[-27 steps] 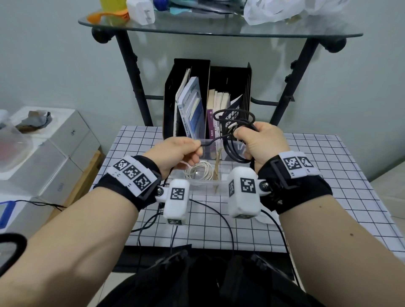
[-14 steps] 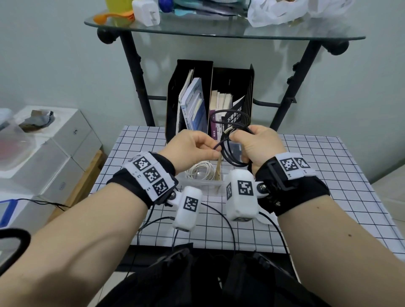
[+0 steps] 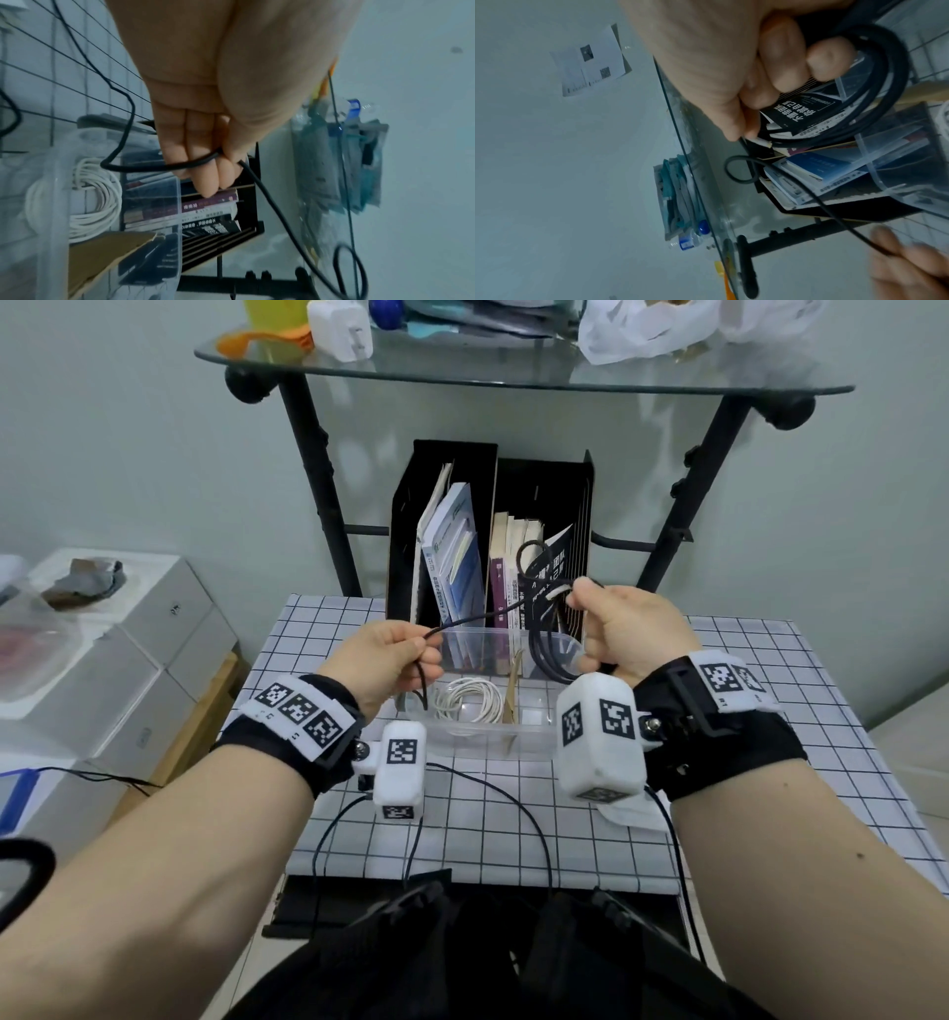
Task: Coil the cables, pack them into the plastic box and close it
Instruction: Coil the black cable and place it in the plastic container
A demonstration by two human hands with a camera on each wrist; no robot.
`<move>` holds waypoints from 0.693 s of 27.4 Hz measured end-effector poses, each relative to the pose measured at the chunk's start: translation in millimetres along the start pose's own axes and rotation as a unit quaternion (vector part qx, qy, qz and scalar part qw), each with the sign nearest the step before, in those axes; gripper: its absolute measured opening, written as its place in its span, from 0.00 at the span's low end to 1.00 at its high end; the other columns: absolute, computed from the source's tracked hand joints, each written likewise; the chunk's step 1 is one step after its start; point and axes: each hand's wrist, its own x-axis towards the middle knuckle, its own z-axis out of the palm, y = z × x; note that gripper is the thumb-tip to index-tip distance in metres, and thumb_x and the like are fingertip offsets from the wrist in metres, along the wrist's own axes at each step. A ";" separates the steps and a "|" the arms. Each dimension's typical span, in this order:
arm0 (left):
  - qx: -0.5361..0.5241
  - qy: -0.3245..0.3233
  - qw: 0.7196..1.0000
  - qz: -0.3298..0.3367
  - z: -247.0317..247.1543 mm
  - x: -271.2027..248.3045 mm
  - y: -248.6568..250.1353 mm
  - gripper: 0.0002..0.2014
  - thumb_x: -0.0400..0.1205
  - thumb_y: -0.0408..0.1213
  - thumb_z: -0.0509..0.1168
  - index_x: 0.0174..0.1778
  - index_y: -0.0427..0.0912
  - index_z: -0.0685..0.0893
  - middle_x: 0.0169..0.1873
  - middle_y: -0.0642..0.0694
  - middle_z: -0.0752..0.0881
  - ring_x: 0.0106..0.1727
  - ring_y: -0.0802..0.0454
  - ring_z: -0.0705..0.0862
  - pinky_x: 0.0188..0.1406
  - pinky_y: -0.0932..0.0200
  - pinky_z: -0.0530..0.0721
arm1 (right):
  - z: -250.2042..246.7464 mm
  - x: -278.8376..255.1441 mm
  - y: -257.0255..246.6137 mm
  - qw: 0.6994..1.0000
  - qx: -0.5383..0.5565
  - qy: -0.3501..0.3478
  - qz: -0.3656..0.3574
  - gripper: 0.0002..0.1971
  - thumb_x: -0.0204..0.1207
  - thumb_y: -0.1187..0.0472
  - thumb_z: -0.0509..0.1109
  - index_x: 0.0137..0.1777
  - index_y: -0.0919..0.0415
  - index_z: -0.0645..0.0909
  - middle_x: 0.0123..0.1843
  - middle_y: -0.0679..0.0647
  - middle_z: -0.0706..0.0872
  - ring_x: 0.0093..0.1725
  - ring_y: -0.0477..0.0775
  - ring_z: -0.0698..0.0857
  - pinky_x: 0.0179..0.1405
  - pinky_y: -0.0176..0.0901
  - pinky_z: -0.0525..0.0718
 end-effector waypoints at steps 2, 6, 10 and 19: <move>-0.051 -0.002 0.999 -0.019 -8.8 1.3 -3.1 0.13 0.87 0.27 0.52 0.45 0.38 0.81 0.30 0.46 0.81 0.25 0.58 0.83 0.29 0.67 0.84 | -4.6 -0.1 -5.1 1.000 0.007 0.015 -0.009 0.09 0.81 0.58 0.68 0.41 0.61 0.79 0.17 0.45 0.63 0.15 0.44 0.59 0.20 0.39 0.62; -0.113 -0.059 0.989 -0.072 -19.8 0.2 -5.7 0.12 0.87 0.27 0.52 0.45 0.38 0.81 0.25 0.48 0.82 0.25 0.56 0.82 0.35 0.63 0.84 | -4.2 0.7 -5.9 1.000 -0.001 0.025 -0.017 0.09 0.79 0.58 0.69 0.39 0.61 0.80 0.18 0.46 0.63 0.16 0.45 0.59 0.22 0.40 0.62; -0.007 -0.119 0.991 -0.060 -11.5 -6.2 -6.7 0.12 0.85 0.25 0.56 0.47 0.37 0.84 0.30 0.47 0.88 0.34 0.55 0.87 0.38 0.66 0.86 | 2.8 2.7 -2.3 1.000 0.015 -0.014 0.017 0.11 0.80 0.57 0.64 0.38 0.62 0.80 0.17 0.46 0.59 0.16 0.46 0.56 0.23 0.40 0.58; 0.168 -0.188 0.967 0.046 17.1 -7.8 10.3 0.07 0.79 0.34 0.69 0.50 0.48 0.87 0.43 0.50 0.90 0.47 0.56 0.85 0.59 0.59 0.81 | 16.8 1.5 8.1 0.996 0.055 -0.066 0.033 0.11 0.82 0.61 0.62 0.38 0.62 0.78 0.15 0.46 0.59 0.15 0.44 0.55 0.22 0.38 0.56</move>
